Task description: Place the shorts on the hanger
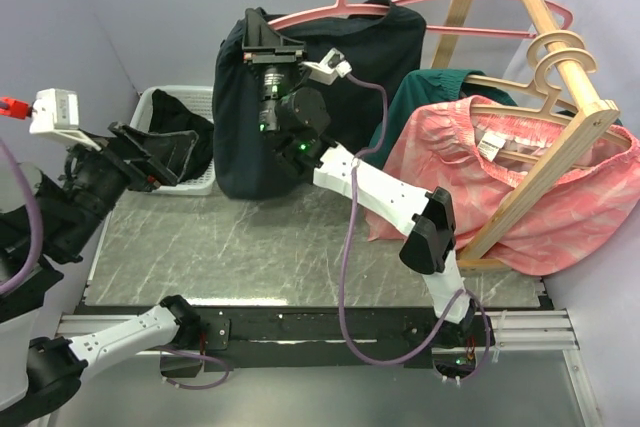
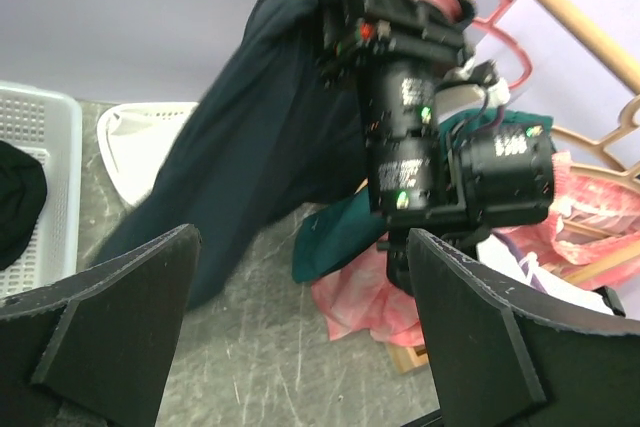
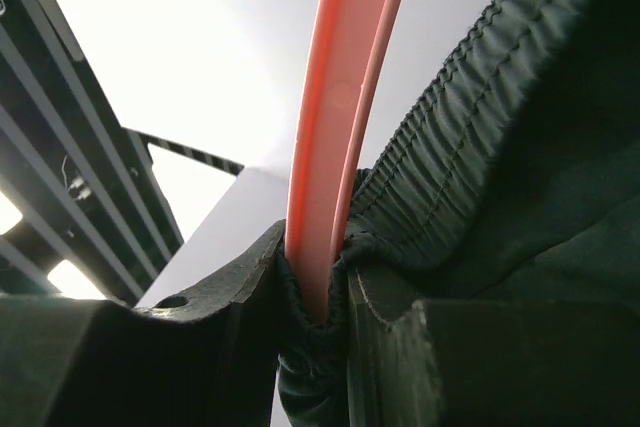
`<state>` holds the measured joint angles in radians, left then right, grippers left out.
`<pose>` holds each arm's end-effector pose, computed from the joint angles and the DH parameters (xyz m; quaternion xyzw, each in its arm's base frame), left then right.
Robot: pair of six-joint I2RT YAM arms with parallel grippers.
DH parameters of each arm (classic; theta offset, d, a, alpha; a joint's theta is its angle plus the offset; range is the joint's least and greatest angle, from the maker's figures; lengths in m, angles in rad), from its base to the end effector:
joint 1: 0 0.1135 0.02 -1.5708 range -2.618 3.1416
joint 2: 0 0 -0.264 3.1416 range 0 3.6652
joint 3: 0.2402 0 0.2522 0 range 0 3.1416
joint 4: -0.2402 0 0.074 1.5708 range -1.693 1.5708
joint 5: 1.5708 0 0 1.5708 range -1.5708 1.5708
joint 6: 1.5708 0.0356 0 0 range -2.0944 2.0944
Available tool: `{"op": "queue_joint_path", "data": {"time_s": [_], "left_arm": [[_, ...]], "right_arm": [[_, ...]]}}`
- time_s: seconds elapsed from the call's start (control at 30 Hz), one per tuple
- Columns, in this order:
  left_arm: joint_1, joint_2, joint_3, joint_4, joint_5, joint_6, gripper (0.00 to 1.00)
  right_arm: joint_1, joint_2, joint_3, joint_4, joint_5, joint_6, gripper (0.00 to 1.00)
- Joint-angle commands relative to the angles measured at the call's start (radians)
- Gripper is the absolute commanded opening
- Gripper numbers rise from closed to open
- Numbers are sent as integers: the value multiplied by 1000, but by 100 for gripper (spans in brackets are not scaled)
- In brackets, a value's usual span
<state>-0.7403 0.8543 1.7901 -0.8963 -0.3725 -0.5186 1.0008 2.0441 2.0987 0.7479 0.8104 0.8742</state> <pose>0.0462 -0.0246 0.5496 -0.0573 0.6916 -0.3133 0.6482 0.2646 0.3650 0.4926 0.3430 0.3668 0.5994 0.6233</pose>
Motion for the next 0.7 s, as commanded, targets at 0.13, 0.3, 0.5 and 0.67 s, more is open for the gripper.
{"op": "queue_joint_path", "data": {"time_s": [0.13, 0.3, 0.5, 0.67], "left_arm": [[1, 9, -73, 79, 14, -12, 90], [1, 26, -93, 103, 32, -18, 90], [1, 48, -110, 126, 58, -27, 89], [1, 61, -127, 140, 76, -40, 89]], "right_arm": [[-77, -35, 113, 50, 30, -124, 0], [-105, -70, 132, 12, 78, -221, 0], [-126, -140, 47, 13, 104, -250, 0], [-151, -206, -31, 34, 134, -242, 0]]}}
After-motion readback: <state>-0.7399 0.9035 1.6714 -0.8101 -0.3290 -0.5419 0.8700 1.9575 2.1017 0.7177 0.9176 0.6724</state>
